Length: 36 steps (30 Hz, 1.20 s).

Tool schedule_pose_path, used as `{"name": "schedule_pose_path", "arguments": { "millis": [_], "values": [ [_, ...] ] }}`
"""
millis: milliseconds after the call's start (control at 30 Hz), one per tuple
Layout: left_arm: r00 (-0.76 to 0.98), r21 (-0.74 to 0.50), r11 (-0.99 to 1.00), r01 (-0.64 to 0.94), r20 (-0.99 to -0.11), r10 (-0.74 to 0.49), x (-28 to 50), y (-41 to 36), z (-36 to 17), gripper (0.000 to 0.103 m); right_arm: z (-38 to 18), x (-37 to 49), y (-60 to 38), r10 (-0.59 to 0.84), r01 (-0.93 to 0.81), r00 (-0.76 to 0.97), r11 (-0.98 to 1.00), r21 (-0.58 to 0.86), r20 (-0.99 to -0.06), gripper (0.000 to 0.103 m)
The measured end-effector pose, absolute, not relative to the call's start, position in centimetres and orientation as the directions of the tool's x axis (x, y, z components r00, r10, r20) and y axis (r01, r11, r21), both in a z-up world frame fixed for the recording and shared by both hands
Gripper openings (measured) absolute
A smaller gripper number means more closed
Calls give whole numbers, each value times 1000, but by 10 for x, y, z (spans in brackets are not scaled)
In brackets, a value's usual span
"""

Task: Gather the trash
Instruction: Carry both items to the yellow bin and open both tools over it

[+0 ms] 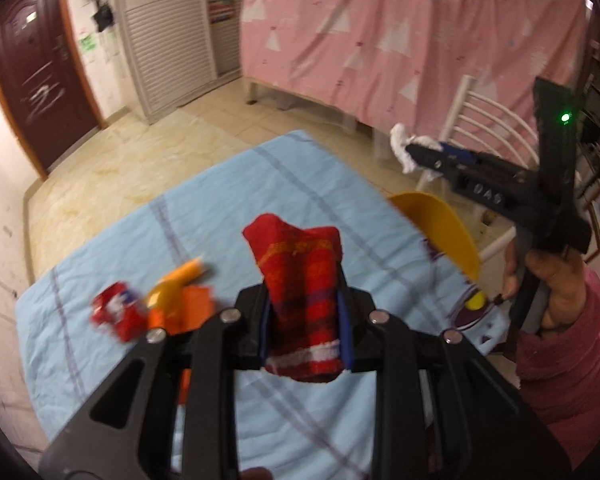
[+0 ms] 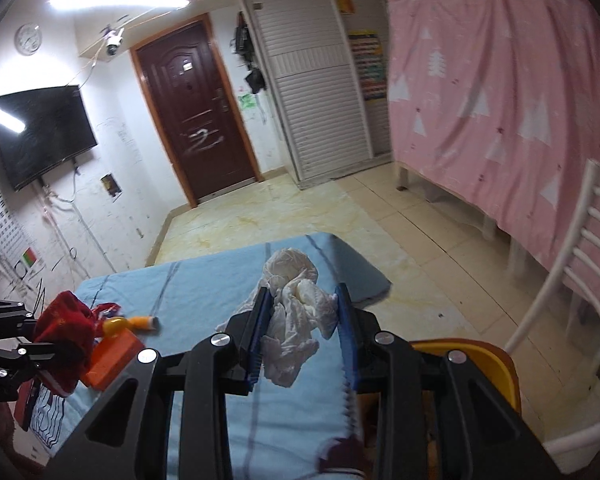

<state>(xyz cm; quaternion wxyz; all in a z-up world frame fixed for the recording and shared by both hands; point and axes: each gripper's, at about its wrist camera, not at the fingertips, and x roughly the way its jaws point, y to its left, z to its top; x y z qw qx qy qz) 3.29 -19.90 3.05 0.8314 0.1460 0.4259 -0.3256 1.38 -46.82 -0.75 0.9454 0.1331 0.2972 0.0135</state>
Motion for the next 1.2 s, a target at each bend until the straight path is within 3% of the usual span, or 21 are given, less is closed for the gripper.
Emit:
{"name": "schedule_pose_path", "arguments": {
  "millis": [533,800,867,933,967,1200],
  "values": [
    [284,-130,616,777,-802,-526,16,-339,20,24,-59,-35,-555,5,227,794,926,303,-608,26],
    [255,-139,603,786,-815,-521,21,-380,12,25,-77,-42,-571,2,267,774,906,329,-633,38],
    [247,-155,607,780,-814,-525,23,-385,12,35,-80,-44,-572,1,272,771,904,331,-636,40],
    [241,-174,613,771,-811,-533,26,-389,13,56,-83,-46,-574,4,274,769,902,335,-640,41],
    [244,-178,616,767,-808,-537,27,-389,13,60,-84,-46,-574,7,274,768,900,338,-640,42],
    [254,-190,641,744,-807,-534,33,-383,14,63,-86,-46,-567,18,261,761,906,332,-648,50]
  ]
}}
